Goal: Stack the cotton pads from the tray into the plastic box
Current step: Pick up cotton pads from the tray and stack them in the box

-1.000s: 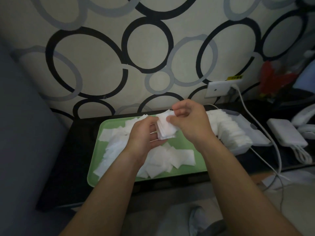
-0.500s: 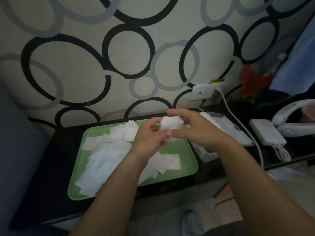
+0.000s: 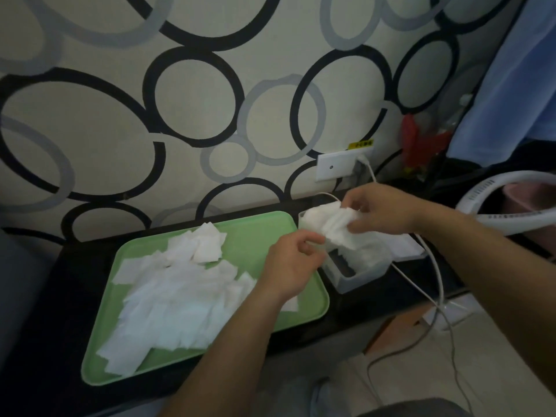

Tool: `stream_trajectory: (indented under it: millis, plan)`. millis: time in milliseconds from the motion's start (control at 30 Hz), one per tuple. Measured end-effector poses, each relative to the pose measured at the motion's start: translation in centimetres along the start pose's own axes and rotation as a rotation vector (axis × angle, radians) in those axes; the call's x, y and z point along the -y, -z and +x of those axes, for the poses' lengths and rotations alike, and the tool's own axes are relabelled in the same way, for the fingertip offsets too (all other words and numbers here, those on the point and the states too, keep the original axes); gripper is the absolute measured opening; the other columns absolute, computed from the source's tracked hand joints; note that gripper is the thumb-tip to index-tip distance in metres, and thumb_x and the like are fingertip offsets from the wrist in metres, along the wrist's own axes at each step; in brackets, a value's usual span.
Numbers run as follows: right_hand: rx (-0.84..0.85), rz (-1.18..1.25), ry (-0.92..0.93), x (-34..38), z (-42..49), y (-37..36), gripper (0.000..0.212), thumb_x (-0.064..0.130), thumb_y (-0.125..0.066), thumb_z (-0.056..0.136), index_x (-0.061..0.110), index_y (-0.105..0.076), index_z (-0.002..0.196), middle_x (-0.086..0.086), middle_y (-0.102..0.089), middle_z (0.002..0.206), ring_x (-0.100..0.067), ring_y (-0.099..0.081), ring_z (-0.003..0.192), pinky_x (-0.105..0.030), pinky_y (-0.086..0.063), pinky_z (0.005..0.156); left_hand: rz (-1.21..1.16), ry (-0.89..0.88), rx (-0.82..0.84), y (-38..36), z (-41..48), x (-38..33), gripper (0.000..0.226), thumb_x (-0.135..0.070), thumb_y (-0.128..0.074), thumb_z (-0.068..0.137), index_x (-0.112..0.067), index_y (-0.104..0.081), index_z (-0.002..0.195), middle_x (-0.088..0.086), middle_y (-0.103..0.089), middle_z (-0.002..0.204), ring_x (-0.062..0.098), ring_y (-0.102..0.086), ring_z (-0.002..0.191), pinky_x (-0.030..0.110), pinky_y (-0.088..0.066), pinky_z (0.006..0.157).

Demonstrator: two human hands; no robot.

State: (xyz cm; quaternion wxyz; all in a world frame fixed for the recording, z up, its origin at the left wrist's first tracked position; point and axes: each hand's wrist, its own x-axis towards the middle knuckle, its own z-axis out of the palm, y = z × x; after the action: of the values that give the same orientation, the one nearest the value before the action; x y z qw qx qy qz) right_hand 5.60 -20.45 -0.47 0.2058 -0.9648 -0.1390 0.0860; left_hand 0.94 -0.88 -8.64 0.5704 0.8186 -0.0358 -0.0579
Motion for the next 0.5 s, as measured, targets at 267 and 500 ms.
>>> stream_trajectory:
  millis: [267, 500]
  plan:
    - [0.262, -0.338, -0.031, 0.9, 2.9, -2.8, 0.036, 0.020, -0.074, 0.081, 0.030, -0.069, 0.115, 0.007, -0.068, 0.111, -0.015, -0.065, 0.097, -0.037, -0.055, 0.090, 0.216, -0.077, 0.137, -1.0, 0.3, 0.7, 0.017, -0.022, -0.067, 0.093, -0.026, -0.078, 0.105, -0.008, -0.070, 0.094, -0.002, -0.058, 0.075, 0.012, -0.042, 0.070]
    - [0.116, -0.482, 0.054, 2.5, 3.8, -4.5, 0.034, 0.014, -0.067, 0.087, 0.027, -0.066, 0.119, 0.004, -0.062, 0.118, -0.016, -0.057, 0.100, -0.030, -0.049, 0.083, 0.234, -0.120, 0.174, -0.7, 0.9, 1.1, 0.019, -0.023, -0.064, 0.096, -0.027, -0.078, 0.109, -0.015, -0.073, 0.110, -0.003, -0.060, 0.089, 0.013, -0.044, 0.081]
